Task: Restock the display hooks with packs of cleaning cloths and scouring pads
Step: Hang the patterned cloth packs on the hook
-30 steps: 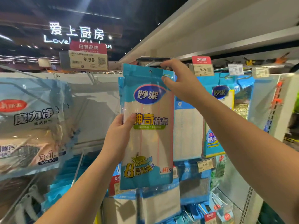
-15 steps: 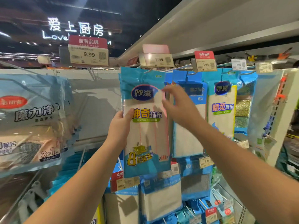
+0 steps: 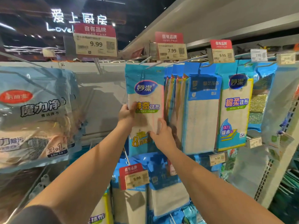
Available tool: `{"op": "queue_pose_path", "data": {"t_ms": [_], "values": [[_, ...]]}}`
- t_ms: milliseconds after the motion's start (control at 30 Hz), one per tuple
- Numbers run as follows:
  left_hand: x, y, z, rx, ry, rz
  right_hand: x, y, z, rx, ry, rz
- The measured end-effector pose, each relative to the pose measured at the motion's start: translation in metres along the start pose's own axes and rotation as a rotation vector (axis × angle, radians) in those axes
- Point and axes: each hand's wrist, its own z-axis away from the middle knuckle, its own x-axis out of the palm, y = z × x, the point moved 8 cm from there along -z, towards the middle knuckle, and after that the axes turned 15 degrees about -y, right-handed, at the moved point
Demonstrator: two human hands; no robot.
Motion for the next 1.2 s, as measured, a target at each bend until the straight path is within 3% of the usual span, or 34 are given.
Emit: {"op": "queue_pose_path", "data": {"t_ms": [267, 467, 600, 800, 900, 1033, 1200], "values": [[-0.024, -0.015, -0.038, -0.061, 0.057, -0.31, 0.012, 0.0, -0.051, 0.041, -0.049, -0.033], [-0.032, -0.035, -0.02, -0.269, 0.043, -0.32, 0.006, 0.007, -0.038, 0.084, -0.087, 0.03], [-0.047, -0.038, 0.027, -0.313, 0.11, -0.415, 0.004, -0.004, -0.004, 0.05, -0.121, 0.078], [-0.074, -0.025, 0.122, -0.087, 0.057, -0.53, 0.015, -0.03, 0.083, 0.025, -0.18, 0.15], [-0.098, -0.023, 0.178, -0.063, -0.004, -0.508, 0.034, -0.047, 0.144, 0.032, -0.18, 0.187], [-0.129, -0.024, 0.272, -0.051, -0.119, -0.656, 0.081, -0.071, 0.233, 0.062, -0.16, 0.226], [-0.201, -0.046, 0.395, -0.136, -0.291, -0.889, 0.179, -0.092, 0.342, 0.155, -0.272, 0.276]]}}
